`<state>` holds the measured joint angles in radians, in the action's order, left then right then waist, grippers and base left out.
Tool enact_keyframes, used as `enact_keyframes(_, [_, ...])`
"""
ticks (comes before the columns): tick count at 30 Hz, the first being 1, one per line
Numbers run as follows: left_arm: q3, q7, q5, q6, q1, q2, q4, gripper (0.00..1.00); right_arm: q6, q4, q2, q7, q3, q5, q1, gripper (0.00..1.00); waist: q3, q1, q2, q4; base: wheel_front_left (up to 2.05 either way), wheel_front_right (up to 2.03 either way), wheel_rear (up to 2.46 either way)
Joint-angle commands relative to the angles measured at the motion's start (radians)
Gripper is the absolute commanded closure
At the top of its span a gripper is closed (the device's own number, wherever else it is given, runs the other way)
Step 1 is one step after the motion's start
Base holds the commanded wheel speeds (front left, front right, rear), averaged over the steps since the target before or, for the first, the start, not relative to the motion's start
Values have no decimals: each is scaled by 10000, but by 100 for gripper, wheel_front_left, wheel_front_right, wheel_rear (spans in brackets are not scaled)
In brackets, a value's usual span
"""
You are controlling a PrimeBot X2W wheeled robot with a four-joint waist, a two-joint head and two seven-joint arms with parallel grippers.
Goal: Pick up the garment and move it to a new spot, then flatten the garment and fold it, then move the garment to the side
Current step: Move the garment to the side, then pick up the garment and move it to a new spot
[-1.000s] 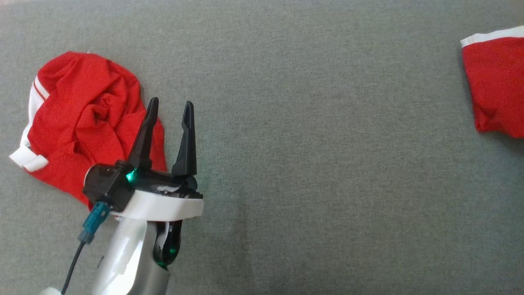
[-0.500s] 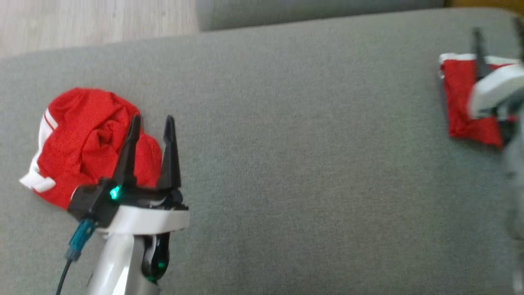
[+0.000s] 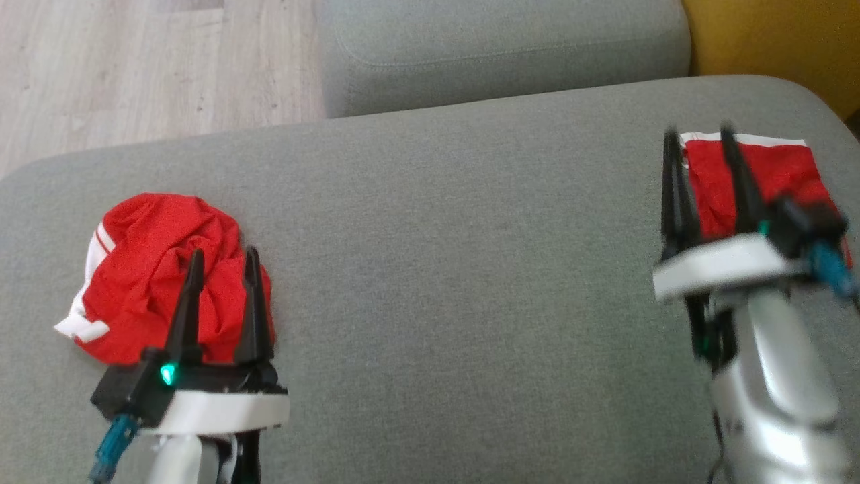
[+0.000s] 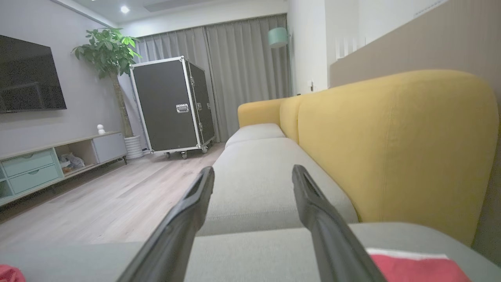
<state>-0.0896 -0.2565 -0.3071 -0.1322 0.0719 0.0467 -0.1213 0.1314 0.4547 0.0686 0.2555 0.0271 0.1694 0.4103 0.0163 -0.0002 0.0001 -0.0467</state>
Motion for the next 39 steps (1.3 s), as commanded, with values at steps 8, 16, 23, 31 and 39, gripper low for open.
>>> enact_keyframes(8, [358,-53,-29,15,-200,42,125,0,-7,-1511,-180,61,721,497,-1999,0,-114,2,-1,244,0,0,0])
enact_keyframes(16, [412,-53,-127,15,-316,38,65,0,-7,-1959,-182,62,748,451,-2600,0,-135,2,-1,297,0,0,0])
enact_keyframes(23, [428,-53,-187,15,-278,37,44,0,-7,-2062,-182,62,828,443,-2593,0,-147,2,-1,300,0,0,0])
enact_keyframes(31, [432,-53,-157,15,-264,36,30,0,-7,-2045,-183,62,907,502,-2644,0,-157,2,-1,372,0,0,0])
enact_keyframes(39, [577,-53,-10,15,-337,36,-26,0,-7,-2006,-183,62,1506,676,-2762,0,-307,2,-1,1016,0,0,0])
